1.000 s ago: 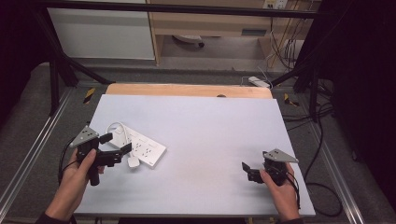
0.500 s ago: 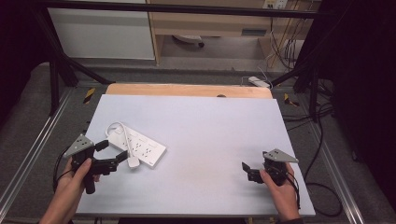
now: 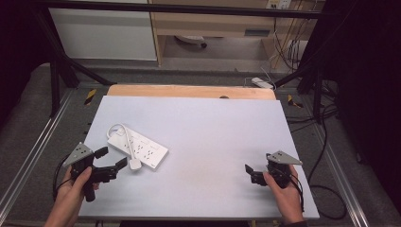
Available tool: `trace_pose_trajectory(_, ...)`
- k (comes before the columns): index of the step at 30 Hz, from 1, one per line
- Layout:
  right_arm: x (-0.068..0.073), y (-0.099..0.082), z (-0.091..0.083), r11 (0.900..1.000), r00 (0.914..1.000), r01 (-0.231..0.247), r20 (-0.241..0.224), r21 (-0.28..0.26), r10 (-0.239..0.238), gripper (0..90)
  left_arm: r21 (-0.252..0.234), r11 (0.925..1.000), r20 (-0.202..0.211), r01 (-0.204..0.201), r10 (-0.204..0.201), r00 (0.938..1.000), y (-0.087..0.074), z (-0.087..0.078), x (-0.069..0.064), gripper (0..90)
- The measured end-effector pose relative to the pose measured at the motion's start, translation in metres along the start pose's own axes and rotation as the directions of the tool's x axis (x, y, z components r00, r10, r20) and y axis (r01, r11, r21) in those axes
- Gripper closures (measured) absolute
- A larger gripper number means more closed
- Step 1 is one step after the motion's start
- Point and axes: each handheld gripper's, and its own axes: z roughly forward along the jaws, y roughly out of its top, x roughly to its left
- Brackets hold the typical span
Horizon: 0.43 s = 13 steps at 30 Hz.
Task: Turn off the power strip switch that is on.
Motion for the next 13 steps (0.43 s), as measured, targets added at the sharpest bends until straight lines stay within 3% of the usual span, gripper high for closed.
trace_pose_trajectory(6,0.000,0.000,0.000,1.0000,1.0000,0.002,0.000,0.001,-0.002,4.5,0.012,0.9999,0.008,-0.003,0.003,1.0000,-0.008,0.000,-0.001,7.2)
trace_pose_trajectory(10,0.000,0.000,0.001,1.0000,1.0000,0.003,-0.001,0.008,-0.003,4.2,0.045,0.9990,0.015,-0.005,0.005,0.9999,-0.019,0.000,-0.002,7.3)
trace_pose_trajectory(13,-0.001,-0.003,0.006,0.9989,0.9998,-0.004,0.019,0.047,0.003,3.9,0.068,0.9977,0.008,-0.001,0.001,1.0000,-0.028,0.001,-0.002,7.3)
